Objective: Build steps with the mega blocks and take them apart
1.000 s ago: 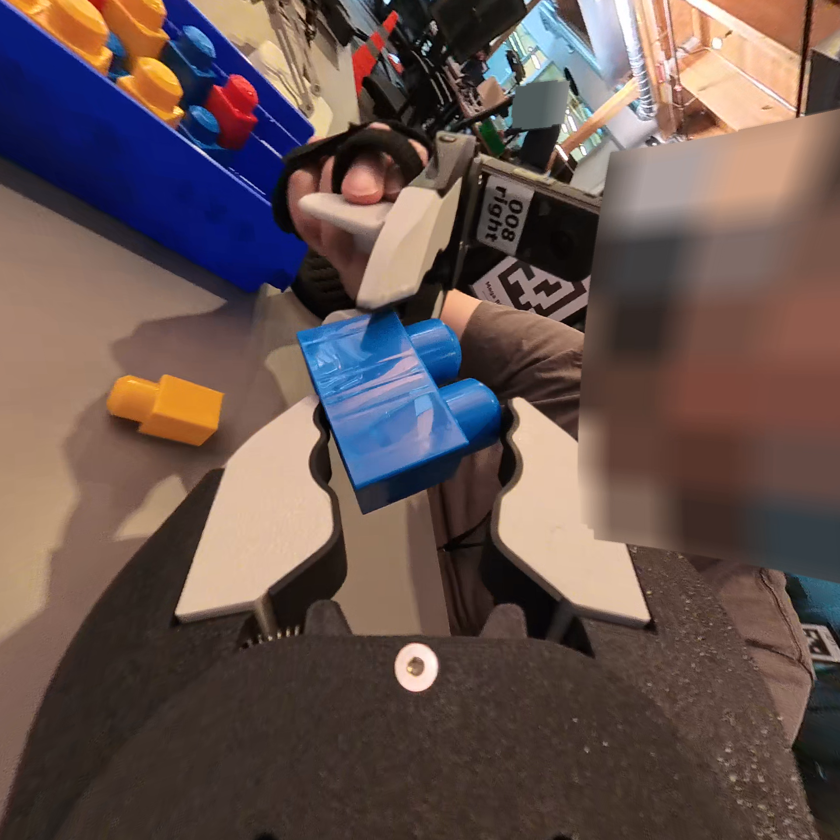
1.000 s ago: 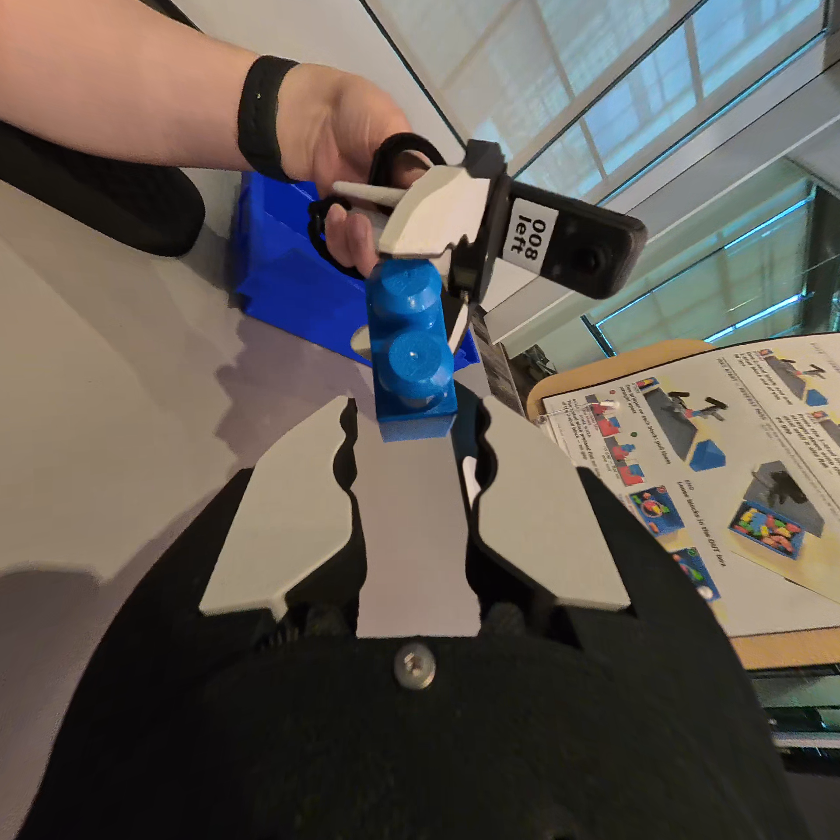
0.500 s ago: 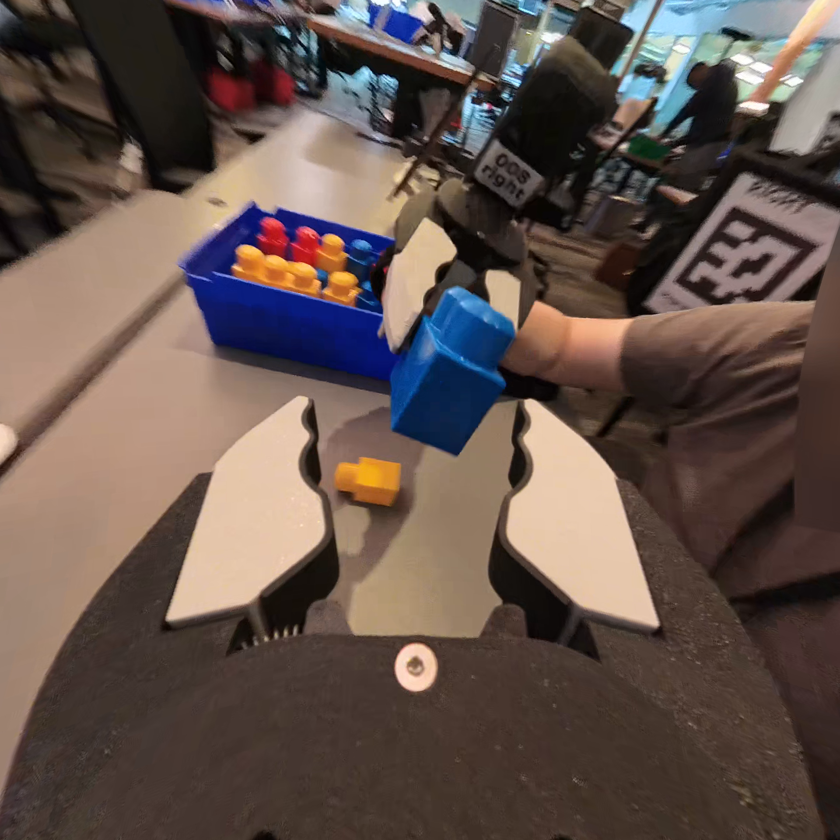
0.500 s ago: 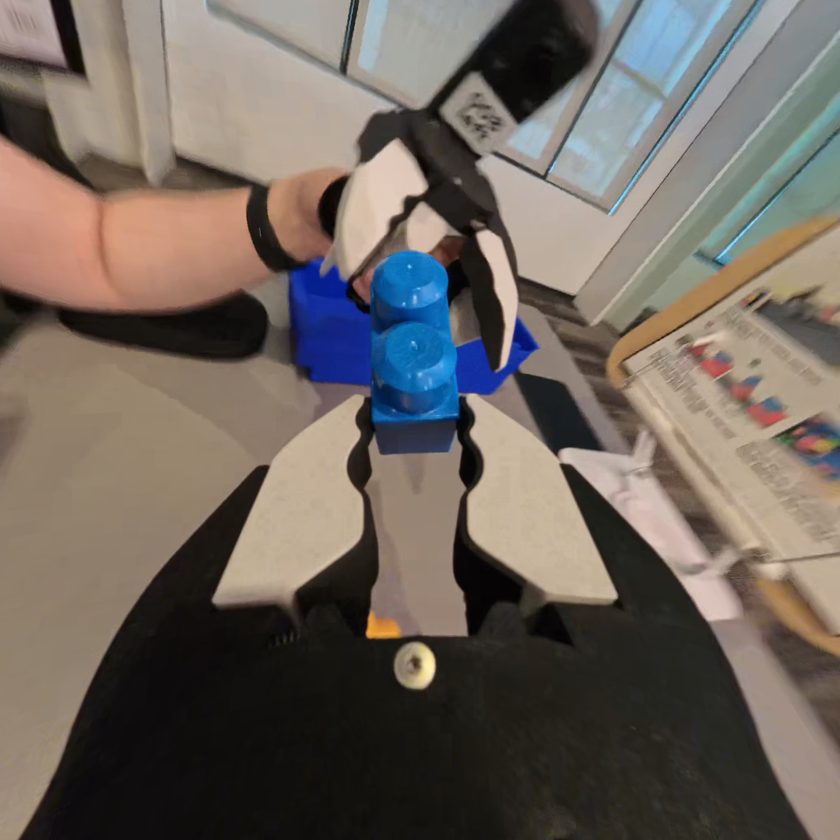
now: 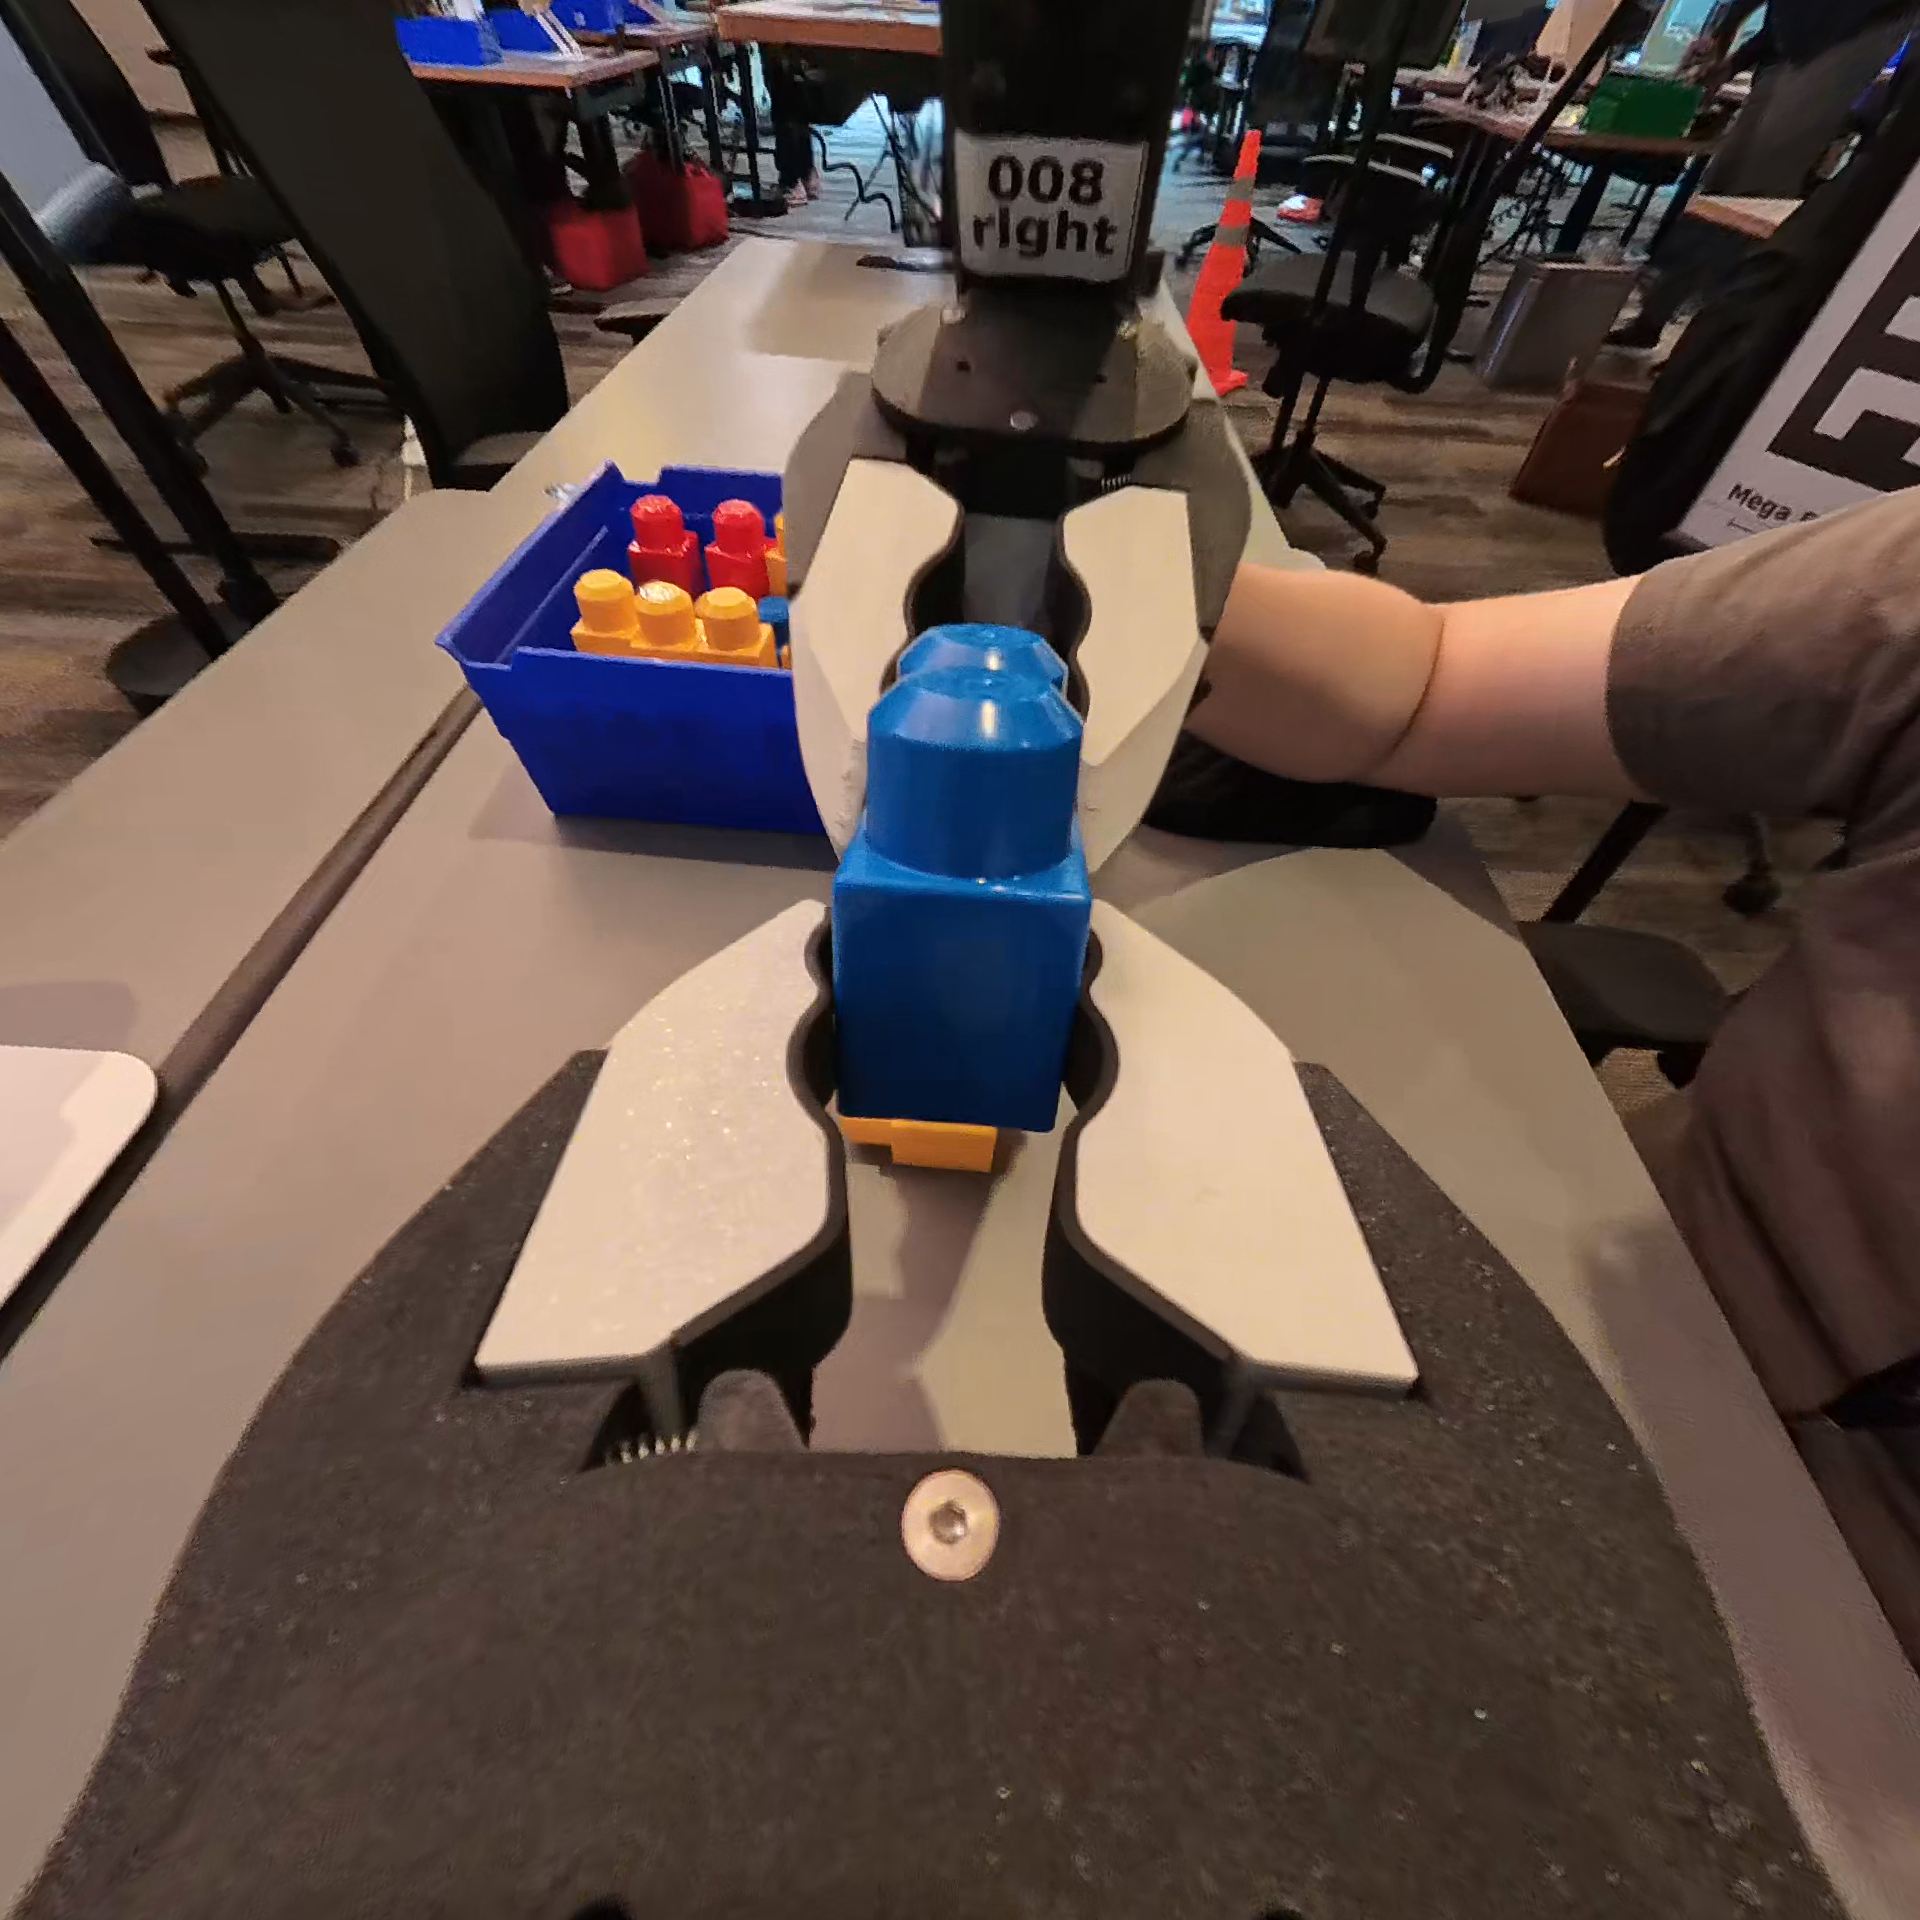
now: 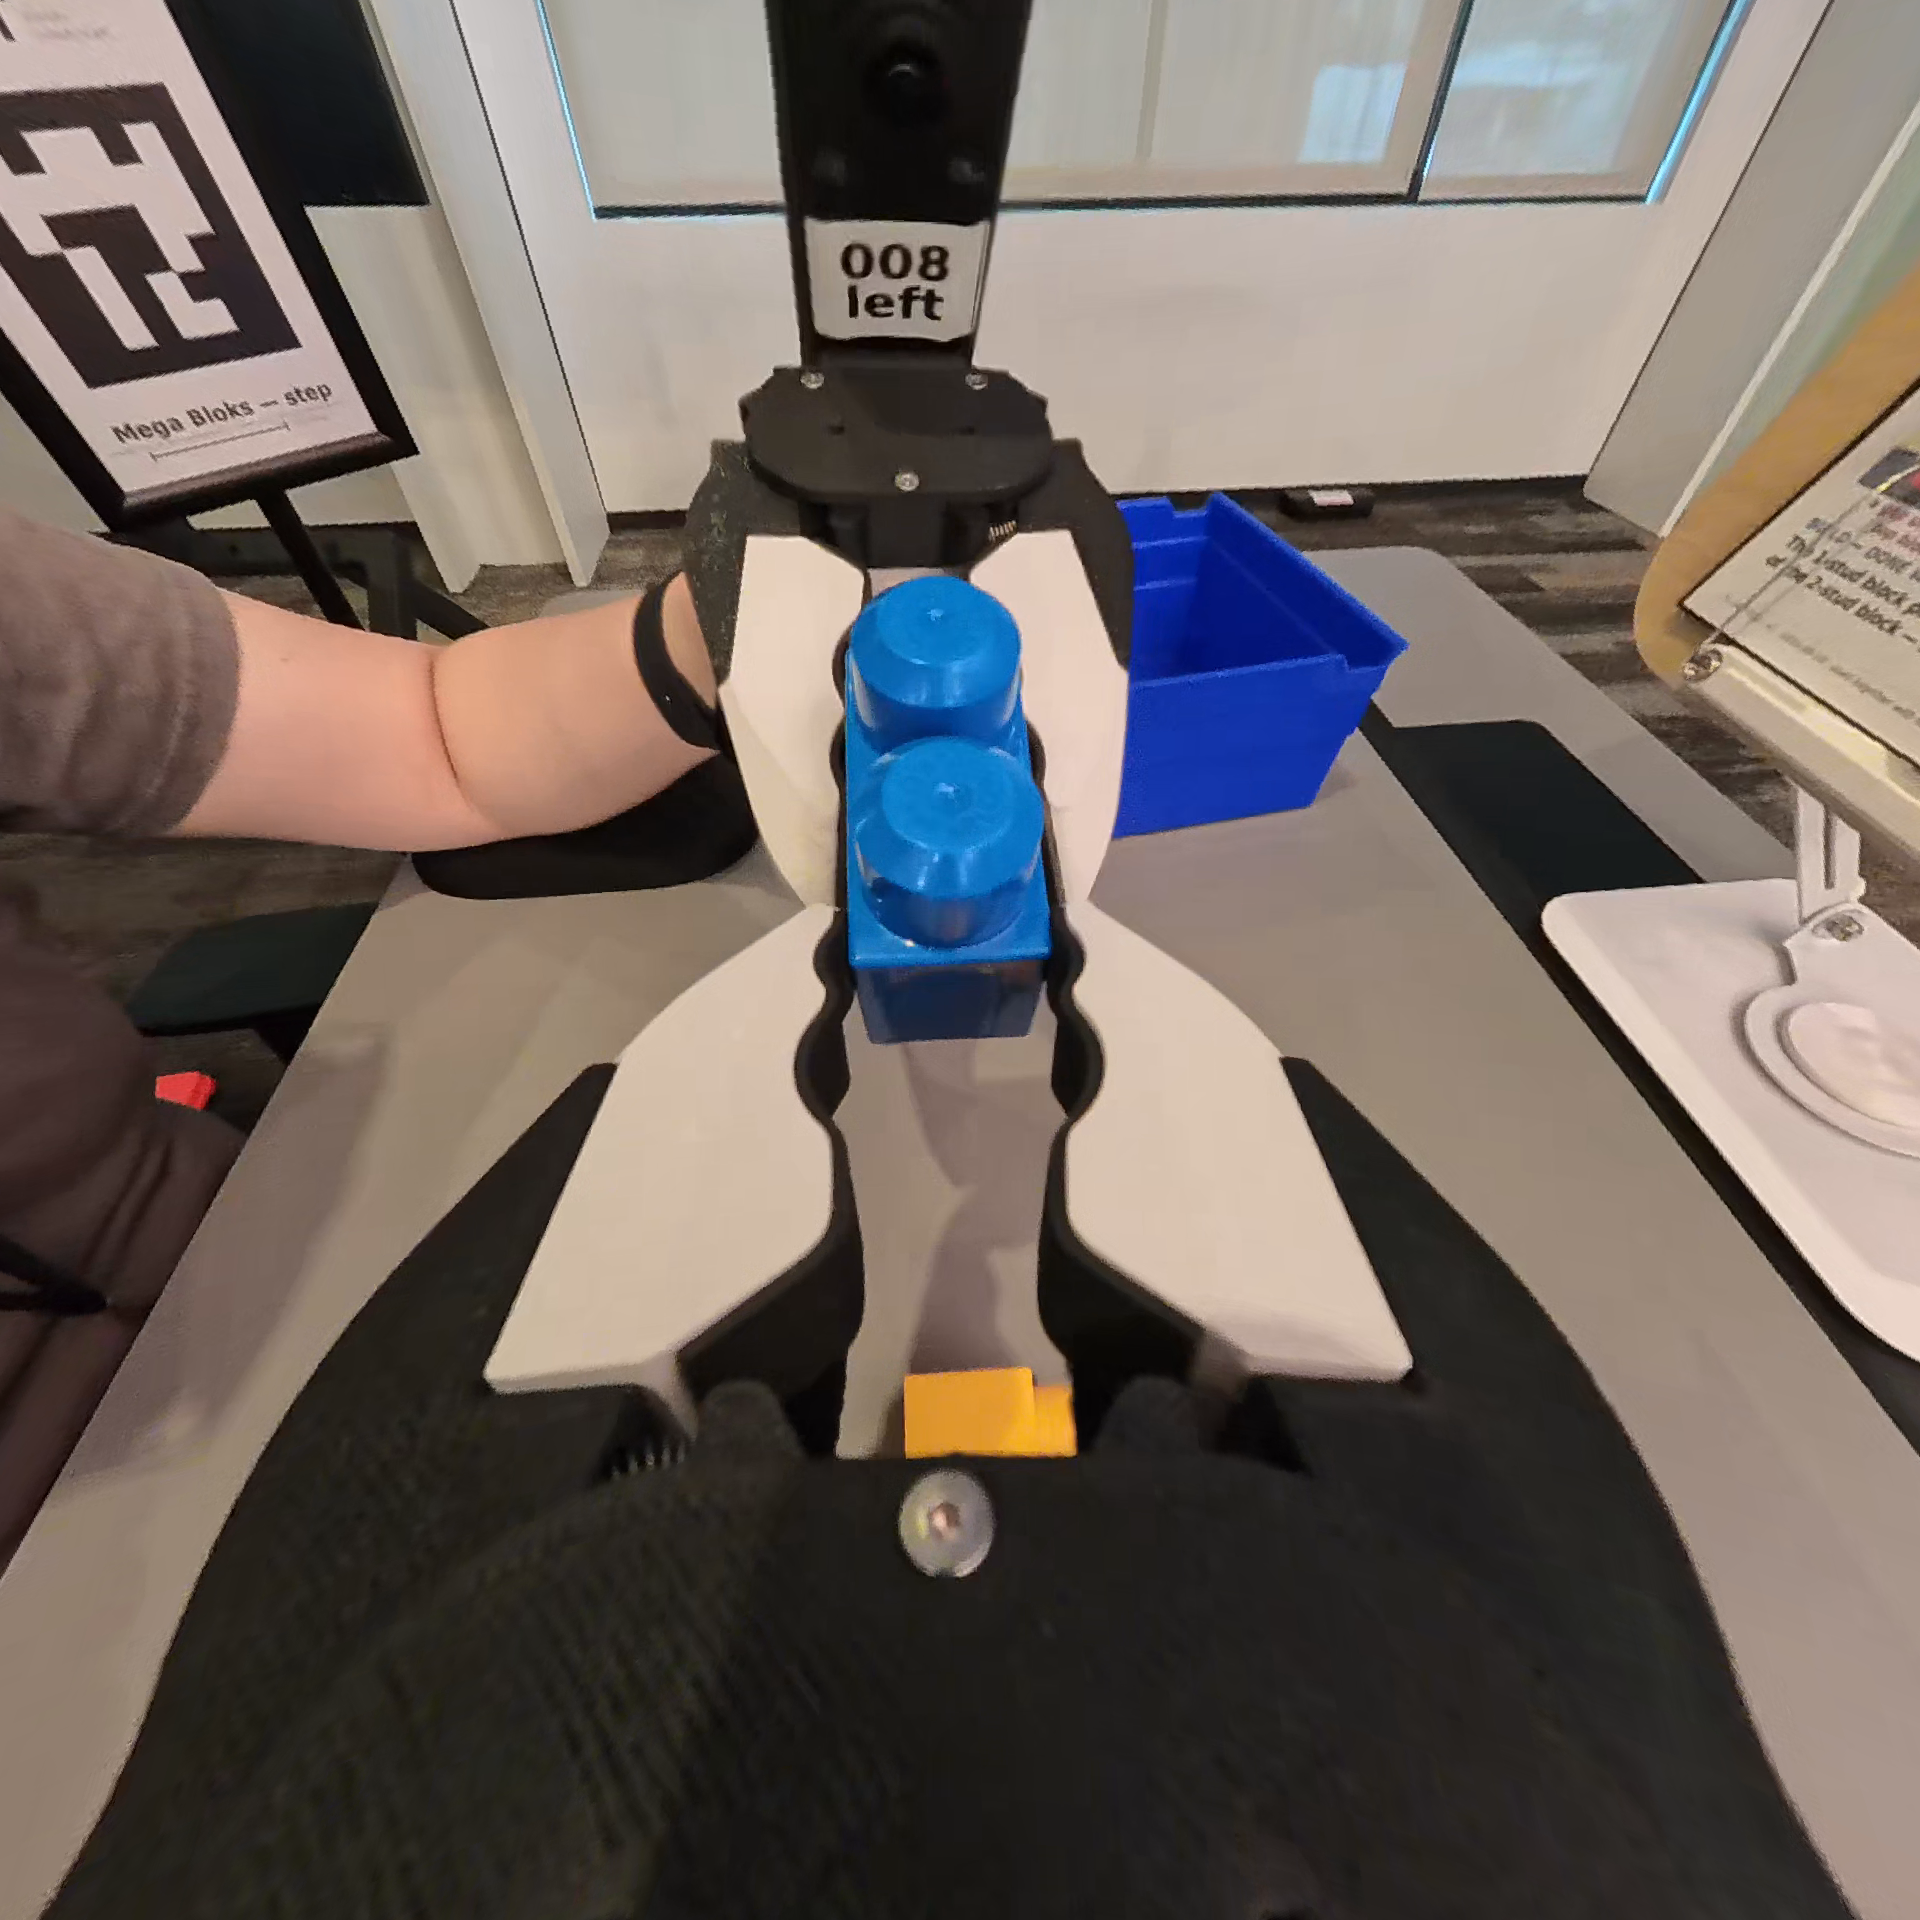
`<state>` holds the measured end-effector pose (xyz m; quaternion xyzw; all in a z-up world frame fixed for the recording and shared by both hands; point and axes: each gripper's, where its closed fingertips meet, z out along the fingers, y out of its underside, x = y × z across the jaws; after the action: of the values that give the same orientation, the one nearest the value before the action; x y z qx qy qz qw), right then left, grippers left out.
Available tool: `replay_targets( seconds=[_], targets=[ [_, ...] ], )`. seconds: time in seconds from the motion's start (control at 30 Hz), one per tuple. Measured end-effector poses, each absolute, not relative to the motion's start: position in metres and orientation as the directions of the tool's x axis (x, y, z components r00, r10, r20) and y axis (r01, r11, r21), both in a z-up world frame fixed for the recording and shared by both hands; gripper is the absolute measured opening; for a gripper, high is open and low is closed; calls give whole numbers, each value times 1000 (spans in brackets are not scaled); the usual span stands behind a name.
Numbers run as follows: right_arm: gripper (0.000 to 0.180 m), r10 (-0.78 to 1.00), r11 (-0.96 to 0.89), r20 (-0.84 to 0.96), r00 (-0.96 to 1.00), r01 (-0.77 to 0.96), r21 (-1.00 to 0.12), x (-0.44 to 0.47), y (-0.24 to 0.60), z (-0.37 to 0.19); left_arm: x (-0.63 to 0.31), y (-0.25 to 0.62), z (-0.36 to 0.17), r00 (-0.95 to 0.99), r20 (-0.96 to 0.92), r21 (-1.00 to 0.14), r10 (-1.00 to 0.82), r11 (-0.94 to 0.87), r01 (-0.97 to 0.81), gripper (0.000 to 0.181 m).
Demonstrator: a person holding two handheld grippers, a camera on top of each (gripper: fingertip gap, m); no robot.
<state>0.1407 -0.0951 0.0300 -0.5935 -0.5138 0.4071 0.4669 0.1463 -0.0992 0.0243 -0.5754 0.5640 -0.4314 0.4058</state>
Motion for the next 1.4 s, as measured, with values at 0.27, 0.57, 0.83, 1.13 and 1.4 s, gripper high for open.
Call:
replay_targets(
  seconds=[0.27,0.57,0.83,1.13,1.4],
  targets=[
    [35,993,-96,-80,85,204,-974,144,-96,27,143,-97,39,38,-18,-968,-999,7,-252,41],
    [33,990,-44,-8,141,251,-967,143,-97,30,142,-99,34,42,0,-953,-999,-13,-303,42],
    [33,994,-47,-22,106,240,-970,142,-104,35,144,-106,36,-8,52,-957,-999,-48,-288,41],
    [42,992,-21,5,130,194,-981,146,-106,51,148,-106,26,11,43,-940,-999,-45,-337,41],
    [32,992,-25,-3,128,173,-985,141,-109,53,155,-113,22,-3,25,-934,-1000,-22,-357,50]
  ],
)
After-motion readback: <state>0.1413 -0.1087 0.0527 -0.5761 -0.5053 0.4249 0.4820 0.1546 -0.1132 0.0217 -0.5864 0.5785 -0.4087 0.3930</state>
